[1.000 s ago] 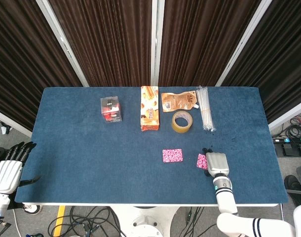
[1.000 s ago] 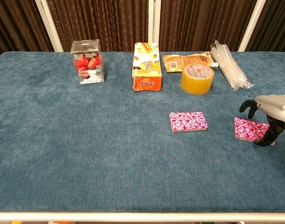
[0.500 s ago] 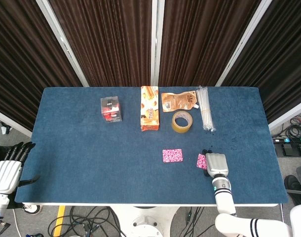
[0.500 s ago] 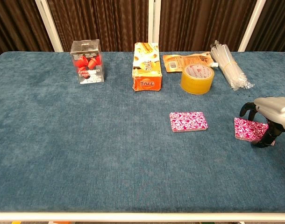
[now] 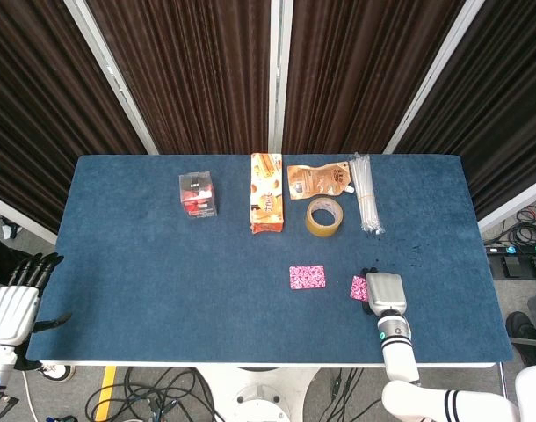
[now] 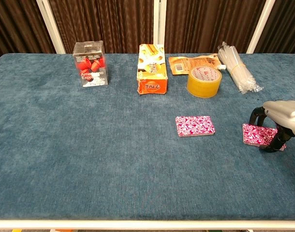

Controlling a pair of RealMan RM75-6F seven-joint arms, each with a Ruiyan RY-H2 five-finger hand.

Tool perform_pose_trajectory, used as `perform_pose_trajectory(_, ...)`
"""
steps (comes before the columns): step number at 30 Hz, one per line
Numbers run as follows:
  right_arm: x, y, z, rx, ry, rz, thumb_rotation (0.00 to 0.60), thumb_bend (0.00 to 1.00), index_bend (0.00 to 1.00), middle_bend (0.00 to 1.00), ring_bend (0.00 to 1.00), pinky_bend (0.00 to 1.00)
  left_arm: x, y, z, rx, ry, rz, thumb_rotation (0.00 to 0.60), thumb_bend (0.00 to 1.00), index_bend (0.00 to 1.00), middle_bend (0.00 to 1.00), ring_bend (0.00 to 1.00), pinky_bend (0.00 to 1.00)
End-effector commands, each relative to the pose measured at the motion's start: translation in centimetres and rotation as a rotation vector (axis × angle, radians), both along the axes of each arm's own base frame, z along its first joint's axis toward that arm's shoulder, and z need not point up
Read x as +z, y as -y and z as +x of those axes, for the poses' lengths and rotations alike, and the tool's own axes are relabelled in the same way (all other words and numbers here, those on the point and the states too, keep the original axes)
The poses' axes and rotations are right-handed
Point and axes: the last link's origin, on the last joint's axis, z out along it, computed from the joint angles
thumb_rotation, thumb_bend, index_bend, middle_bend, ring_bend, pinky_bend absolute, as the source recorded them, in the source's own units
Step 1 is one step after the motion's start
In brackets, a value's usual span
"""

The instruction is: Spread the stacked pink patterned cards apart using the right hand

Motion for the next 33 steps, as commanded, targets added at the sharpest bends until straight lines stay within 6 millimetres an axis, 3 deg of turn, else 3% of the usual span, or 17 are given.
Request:
perform_pose_trajectory(1, -0.02, 0.04, -0.05, -0.004, -0.001, 0.001, 0.6, 0.2, 0.31, 0.34, 0.68, 0.77, -0.02, 0.0, 0.03, -0.004, 0.002, -0.001, 0.6, 0.0, 0.1, 0.07, 0.0, 0.1)
perform_pose_trajectory(33, 0.1, 0.16, 0.17, 0.011, 0.007, -0.031, 0.6, 0.24, 0.42, 0.43, 0.68, 0.77, -0.01, 0.0, -0.08, -0.003, 0.007, 0.002, 0.6, 0.0, 0.1, 0.07, 0.0, 0.1)
